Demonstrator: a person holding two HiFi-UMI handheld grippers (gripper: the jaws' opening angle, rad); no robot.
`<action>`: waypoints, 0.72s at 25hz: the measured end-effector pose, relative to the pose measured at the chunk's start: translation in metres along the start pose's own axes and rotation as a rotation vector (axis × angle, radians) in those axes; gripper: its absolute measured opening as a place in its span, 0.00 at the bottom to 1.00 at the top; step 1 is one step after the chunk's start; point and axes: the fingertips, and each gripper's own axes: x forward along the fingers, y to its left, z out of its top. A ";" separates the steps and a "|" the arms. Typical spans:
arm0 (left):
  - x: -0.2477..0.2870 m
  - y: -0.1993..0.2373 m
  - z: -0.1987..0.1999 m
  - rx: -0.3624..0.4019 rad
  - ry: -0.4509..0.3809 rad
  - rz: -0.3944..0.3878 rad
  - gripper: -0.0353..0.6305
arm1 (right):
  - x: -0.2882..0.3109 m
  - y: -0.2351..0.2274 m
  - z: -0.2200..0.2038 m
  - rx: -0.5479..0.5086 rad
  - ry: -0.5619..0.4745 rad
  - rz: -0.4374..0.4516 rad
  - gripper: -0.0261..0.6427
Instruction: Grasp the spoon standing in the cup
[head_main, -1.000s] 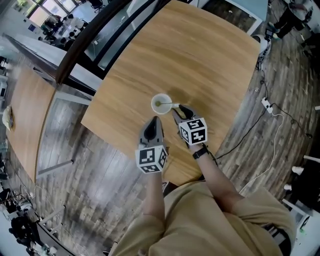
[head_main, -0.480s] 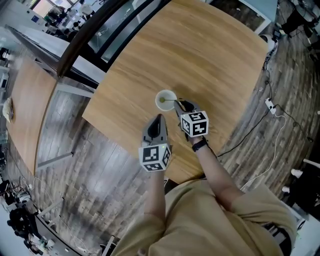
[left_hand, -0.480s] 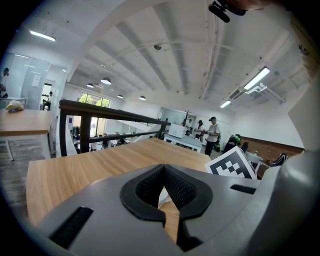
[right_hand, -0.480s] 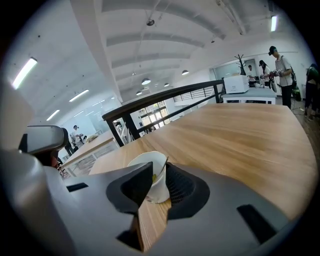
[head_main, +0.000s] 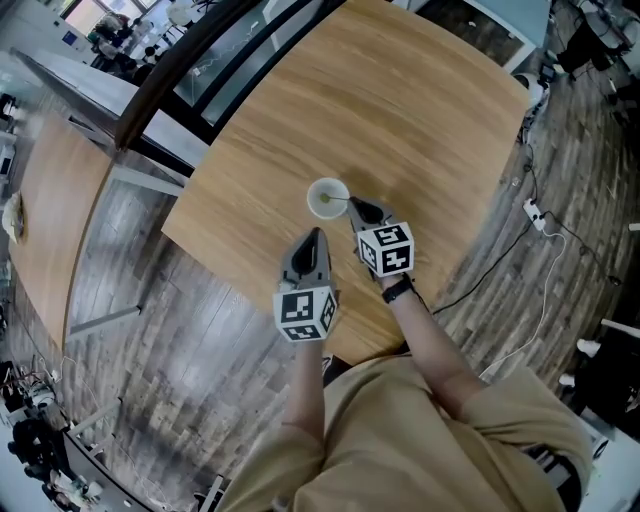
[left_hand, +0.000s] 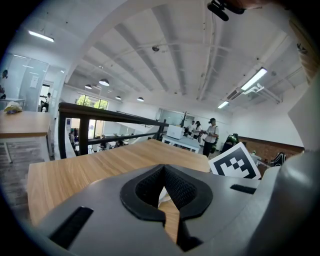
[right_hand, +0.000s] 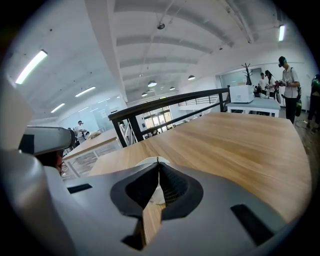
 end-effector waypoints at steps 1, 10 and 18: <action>-0.002 0.000 0.000 0.005 0.000 -0.002 0.07 | -0.003 0.001 0.001 -0.006 -0.003 0.001 0.07; -0.028 -0.001 0.012 0.022 -0.039 -0.006 0.07 | -0.039 0.016 0.023 -0.057 -0.059 -0.005 0.07; -0.058 0.005 0.037 0.033 -0.107 0.028 0.07 | -0.087 0.034 0.039 -0.069 -0.138 -0.008 0.07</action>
